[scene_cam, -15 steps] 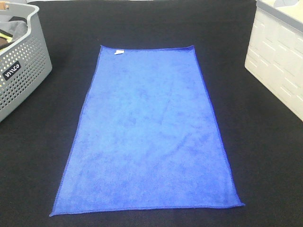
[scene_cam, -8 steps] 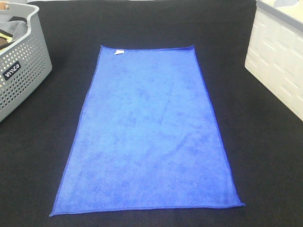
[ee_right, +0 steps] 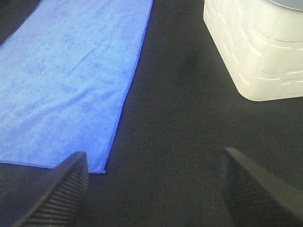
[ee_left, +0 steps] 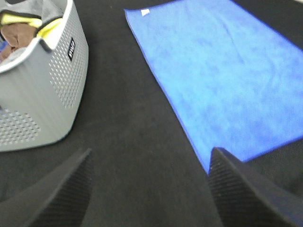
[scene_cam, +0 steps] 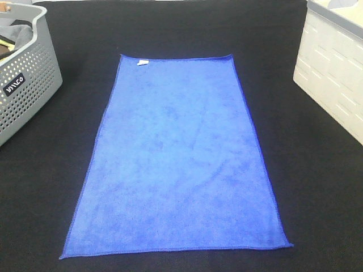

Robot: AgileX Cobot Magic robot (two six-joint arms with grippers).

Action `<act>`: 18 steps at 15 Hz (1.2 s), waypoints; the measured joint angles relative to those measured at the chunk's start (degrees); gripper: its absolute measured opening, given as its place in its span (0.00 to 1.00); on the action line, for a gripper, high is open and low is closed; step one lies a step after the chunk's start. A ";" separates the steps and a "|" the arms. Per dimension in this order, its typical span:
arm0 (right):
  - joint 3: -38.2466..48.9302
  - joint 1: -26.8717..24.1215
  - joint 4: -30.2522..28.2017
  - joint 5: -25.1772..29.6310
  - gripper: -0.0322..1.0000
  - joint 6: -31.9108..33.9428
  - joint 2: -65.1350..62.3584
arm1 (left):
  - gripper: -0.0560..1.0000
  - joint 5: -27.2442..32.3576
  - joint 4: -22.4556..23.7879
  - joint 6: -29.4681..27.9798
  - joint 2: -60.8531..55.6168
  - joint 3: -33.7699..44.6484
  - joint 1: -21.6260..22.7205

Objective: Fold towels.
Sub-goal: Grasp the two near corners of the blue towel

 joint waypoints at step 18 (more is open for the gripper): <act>-4.13 0.00 15.53 -15.18 0.73 -5.04 62.91 | 0.67 -27.10 -36.61 9.57 67.21 4.24 0.00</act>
